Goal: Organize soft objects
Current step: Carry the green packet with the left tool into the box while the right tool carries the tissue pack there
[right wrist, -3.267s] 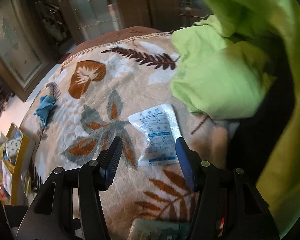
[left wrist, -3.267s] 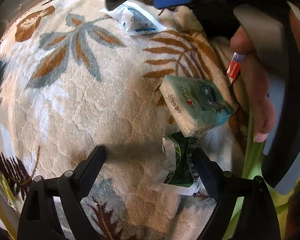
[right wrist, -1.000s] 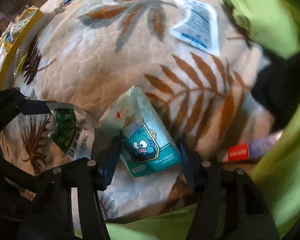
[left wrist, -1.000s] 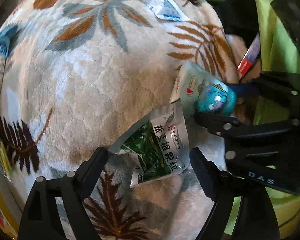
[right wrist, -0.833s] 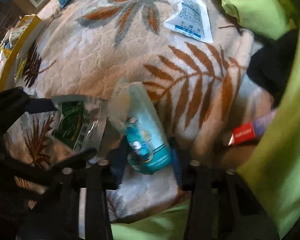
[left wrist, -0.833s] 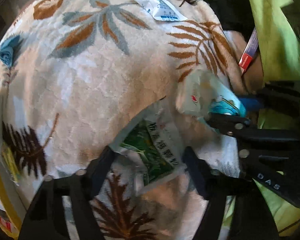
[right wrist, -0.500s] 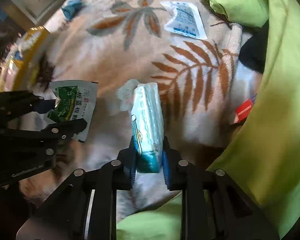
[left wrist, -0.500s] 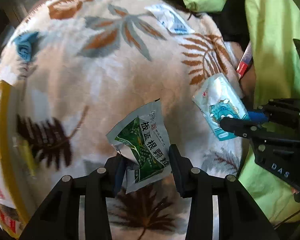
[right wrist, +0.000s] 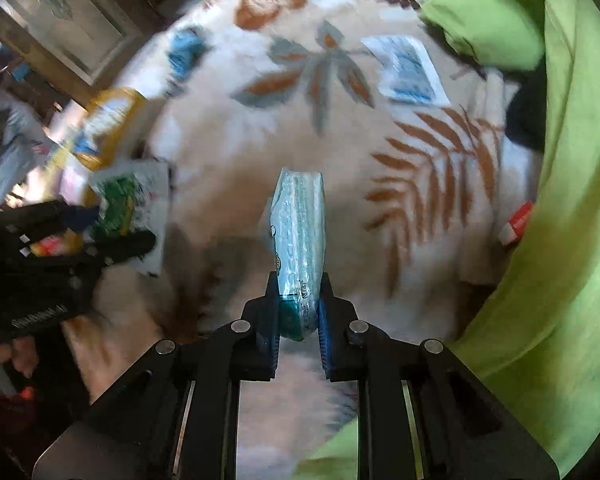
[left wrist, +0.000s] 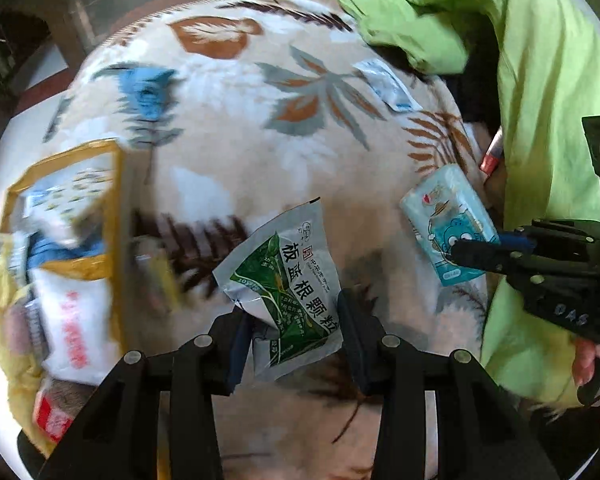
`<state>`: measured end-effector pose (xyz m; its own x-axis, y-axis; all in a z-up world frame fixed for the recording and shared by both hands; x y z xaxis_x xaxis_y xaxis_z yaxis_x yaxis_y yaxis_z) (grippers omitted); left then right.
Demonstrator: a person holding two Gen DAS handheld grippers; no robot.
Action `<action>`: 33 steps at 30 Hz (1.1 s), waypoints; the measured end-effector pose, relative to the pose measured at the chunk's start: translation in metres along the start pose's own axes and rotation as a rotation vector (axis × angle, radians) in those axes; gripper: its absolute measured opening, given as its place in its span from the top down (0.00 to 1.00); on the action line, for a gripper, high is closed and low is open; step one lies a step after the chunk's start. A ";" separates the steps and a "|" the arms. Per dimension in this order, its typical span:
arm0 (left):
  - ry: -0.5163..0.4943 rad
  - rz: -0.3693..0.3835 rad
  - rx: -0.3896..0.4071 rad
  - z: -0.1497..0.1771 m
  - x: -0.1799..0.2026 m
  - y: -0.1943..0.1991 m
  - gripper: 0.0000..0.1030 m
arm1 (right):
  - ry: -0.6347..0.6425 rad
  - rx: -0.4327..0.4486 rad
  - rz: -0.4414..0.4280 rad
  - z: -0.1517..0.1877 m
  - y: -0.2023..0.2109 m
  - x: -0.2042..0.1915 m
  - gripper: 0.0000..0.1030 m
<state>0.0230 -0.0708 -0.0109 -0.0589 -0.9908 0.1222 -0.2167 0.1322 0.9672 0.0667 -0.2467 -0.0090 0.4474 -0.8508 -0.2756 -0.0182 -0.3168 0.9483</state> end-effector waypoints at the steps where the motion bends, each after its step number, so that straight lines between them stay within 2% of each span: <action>1: 0.009 -0.004 0.008 0.002 -0.010 0.007 0.60 | -0.004 0.015 -0.034 -0.002 0.003 -0.007 0.86; 4: 0.042 -0.018 0.032 0.004 -0.034 0.023 0.60 | 0.007 0.050 -0.112 -0.011 0.004 -0.036 0.86; 12: 0.147 -0.129 0.079 0.017 -0.117 0.062 0.60 | 0.047 0.098 -0.353 -0.044 -0.015 -0.126 0.86; 17: 0.211 -0.194 0.051 0.029 -0.166 0.059 0.60 | 0.061 0.083 -0.453 -0.056 -0.034 -0.174 0.85; 22: 0.258 -0.250 0.036 0.041 -0.196 0.051 0.60 | 0.053 0.038 -0.529 -0.065 -0.067 -0.215 0.85; 26: 0.282 -0.254 0.017 0.043 -0.209 0.041 0.60 | 0.044 -0.003 -0.523 -0.065 -0.090 -0.235 0.85; 30: 0.272 -0.276 0.024 0.043 -0.207 0.037 0.57 | 0.055 -0.036 -0.474 -0.061 -0.103 -0.247 0.84; 32: 0.272 -0.283 0.028 0.041 -0.205 0.037 0.53 | 0.064 -0.046 -0.453 -0.060 -0.099 -0.251 0.81; 33: 0.275 -0.289 0.033 0.041 -0.206 0.038 0.46 | 0.075 -0.050 -0.437 -0.060 -0.095 -0.254 0.72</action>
<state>-0.0130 0.1393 -0.0083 0.2710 -0.9579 -0.0948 -0.2173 -0.1568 0.9634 0.0083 0.0243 -0.0195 0.4670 -0.6081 -0.6419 0.2294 -0.6178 0.7521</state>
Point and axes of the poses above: each gripper's, at about its wrist camera, not at the fingertips, and y roughly against the way its jaws point, x to its right, z to its underside, the point moved 1 cm from there along -y, roughly the way its jaws point, and after that the axes turned 4 degrees about -x, right-handed, at the moved point
